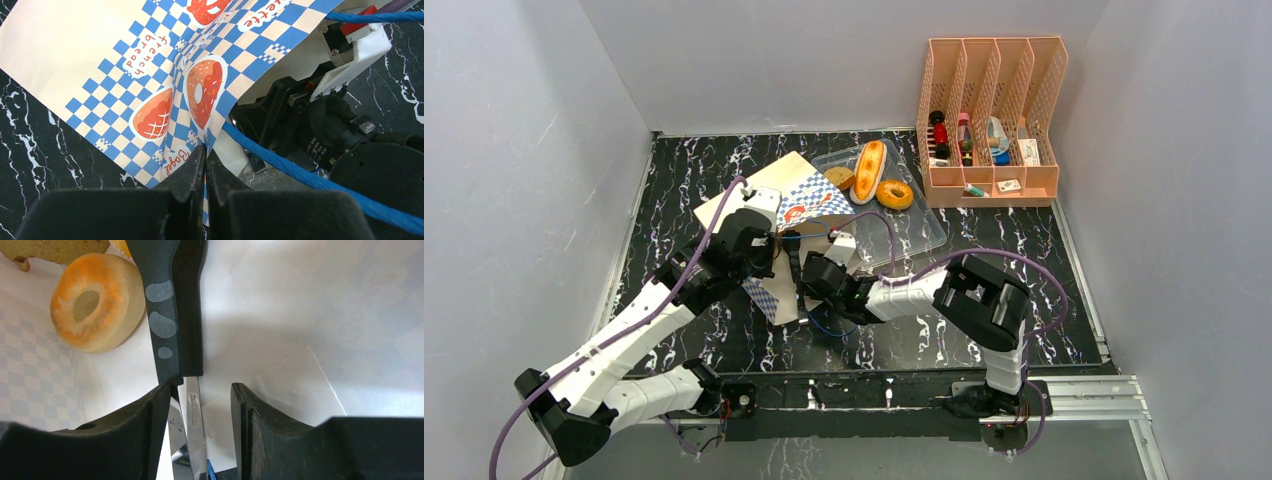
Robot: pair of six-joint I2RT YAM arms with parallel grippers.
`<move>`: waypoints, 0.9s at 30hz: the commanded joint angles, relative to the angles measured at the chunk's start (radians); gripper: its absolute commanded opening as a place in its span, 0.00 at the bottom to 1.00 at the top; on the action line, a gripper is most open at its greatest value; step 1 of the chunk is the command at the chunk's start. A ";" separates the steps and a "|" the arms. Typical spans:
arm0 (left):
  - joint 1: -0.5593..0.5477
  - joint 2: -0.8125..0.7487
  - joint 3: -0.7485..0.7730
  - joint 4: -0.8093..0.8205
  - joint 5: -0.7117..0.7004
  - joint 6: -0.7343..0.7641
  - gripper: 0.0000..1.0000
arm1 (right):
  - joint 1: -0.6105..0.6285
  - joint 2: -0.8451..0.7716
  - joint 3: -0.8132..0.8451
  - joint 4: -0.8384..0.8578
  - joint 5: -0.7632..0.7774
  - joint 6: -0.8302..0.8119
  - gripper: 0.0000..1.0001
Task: Take the fake bread out of the paper bag
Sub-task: Pick up the clamp from the paper bag.
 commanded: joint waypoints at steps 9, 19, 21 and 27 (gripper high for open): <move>0.002 0.012 -0.013 0.035 0.020 -0.017 0.00 | 0.016 -0.088 -0.081 0.128 -0.025 -0.032 0.44; 0.001 0.010 -0.009 0.026 0.022 -0.022 0.00 | 0.030 -0.022 -0.060 0.125 -0.049 -0.022 0.44; 0.001 0.010 -0.013 0.028 0.025 -0.025 0.00 | 0.031 -0.008 -0.062 0.130 -0.057 -0.016 0.44; 0.001 0.014 -0.016 0.034 0.027 -0.027 0.00 | 0.030 0.019 -0.056 0.129 -0.072 -0.011 0.39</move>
